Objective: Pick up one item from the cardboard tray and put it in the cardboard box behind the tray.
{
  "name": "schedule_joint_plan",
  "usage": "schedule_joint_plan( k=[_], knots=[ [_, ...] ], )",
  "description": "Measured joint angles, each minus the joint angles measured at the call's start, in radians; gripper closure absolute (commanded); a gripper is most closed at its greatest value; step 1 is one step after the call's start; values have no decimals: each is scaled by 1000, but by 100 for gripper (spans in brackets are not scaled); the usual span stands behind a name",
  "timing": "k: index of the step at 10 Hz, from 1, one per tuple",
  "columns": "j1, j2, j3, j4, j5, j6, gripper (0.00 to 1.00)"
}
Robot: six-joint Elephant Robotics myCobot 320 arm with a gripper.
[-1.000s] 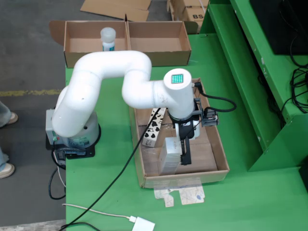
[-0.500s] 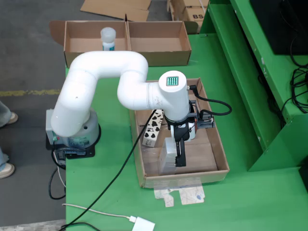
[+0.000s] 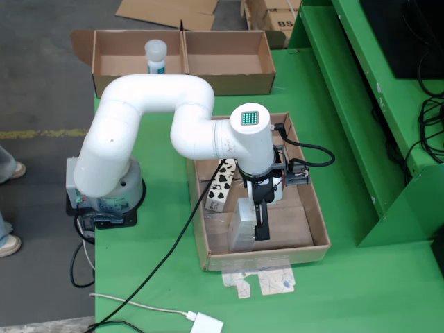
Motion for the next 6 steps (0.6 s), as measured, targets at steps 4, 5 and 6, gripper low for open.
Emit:
schedule_joint_plan(
  k=[4, 5, 6],
  knots=[
    [20, -89, 29, 20, -1, 0, 0],
    [26, -95, 31, 17, -1, 0, 0],
    [34, -97, 34, 17, -1, 0, 0]
  ],
)
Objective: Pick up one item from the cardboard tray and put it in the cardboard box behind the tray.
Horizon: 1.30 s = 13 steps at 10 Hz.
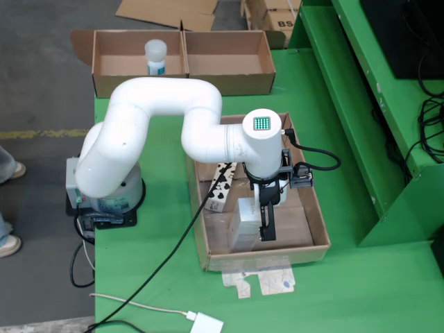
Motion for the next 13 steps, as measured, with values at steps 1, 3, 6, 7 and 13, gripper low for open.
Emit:
schedule_joint_plan(
  k=[1, 3, 6, 7, 13],
  knots=[
    [2, -18, 23, -17, 0, 0, 0],
    [-2, -40, 72, -48, 0, 0, 0],
    [-9, -61, 115, -84, 1, 0, 0],
    [-9, -92, 155, -118, 5, -9, 0],
    [110, -26, 141, -155, -57, 74, 0]
  ],
)
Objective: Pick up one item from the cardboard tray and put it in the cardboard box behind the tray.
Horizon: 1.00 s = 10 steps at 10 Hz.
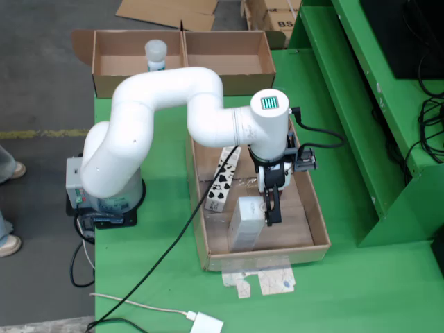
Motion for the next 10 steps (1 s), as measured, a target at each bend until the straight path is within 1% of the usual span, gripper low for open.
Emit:
schedule_joint_plan(
  k=[2, 3, 4, 8, 10],
  knots=[
    [40, 43, -86, 47, -26, 41, 0],
    [80, 66, -129, 47, -37, 86, 0],
    [89, 67, -140, 45, -48, 103, 0],
    [86, 67, -117, 34, -48, 107, 0],
    [83, 32, -72, 18, -40, 98, 0]
  ],
)
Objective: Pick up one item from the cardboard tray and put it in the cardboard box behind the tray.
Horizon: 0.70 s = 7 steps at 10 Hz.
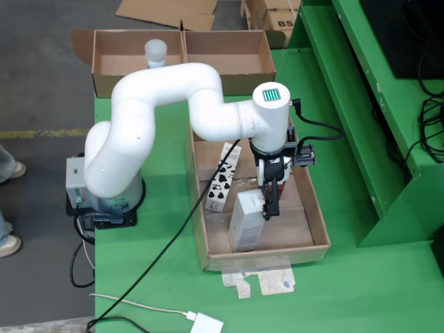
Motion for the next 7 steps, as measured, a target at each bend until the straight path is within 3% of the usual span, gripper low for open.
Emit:
schedule_joint_plan(
  k=[7],
  knots=[
    [-47, -41, 51, 14, 18, -17, 0]
  ],
)
